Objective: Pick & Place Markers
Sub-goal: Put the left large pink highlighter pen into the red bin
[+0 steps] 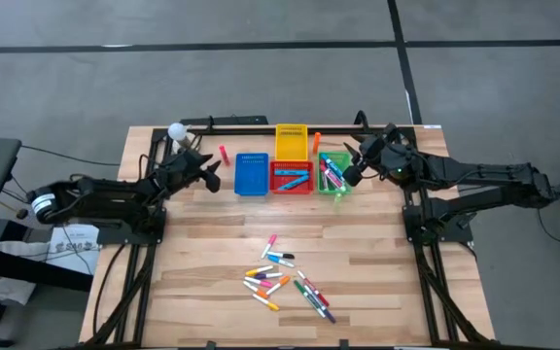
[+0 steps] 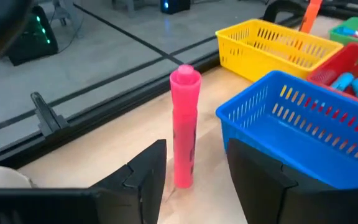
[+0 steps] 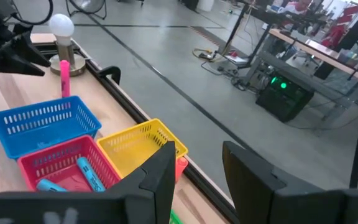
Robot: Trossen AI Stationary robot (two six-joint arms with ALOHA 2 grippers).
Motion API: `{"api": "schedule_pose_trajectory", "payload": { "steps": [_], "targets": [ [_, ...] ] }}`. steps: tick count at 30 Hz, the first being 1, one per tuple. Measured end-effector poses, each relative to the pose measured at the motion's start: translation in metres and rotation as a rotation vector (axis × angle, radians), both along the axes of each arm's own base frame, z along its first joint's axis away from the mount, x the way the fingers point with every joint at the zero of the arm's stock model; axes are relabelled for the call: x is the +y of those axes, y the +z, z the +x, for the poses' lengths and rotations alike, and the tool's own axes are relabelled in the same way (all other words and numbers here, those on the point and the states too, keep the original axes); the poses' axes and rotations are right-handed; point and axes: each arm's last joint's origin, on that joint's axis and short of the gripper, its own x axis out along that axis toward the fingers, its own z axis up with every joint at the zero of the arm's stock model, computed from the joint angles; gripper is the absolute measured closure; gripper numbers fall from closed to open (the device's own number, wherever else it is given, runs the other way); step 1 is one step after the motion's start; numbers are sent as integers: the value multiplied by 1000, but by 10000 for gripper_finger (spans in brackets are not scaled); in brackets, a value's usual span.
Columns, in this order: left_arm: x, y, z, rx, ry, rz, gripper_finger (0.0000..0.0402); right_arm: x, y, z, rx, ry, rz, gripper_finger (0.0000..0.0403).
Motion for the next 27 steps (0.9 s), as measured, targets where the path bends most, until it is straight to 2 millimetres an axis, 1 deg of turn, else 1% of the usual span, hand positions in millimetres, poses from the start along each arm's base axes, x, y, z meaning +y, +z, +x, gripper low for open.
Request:
{"api": "schedule_pose_trajectory", "payload": {
  "steps": [6,10,15,19,27],
  "targets": [
    [2,2,4,1,-17,26,212,-1,0,0,18,4,-15,278],
    [5,-3,9,32,-59,-5,203,-1,0,0,17,4,-15,278],
    [11,-6,18,68,-62,-28,202,-1,0,0,17,4,-15,278],
    [15,-7,25,109,-77,-9,202,0,0,0,17,7,-15,278],
    [24,-8,22,119,-27,-12,202,0,0,0,17,8,-15,278]
  ]
}}
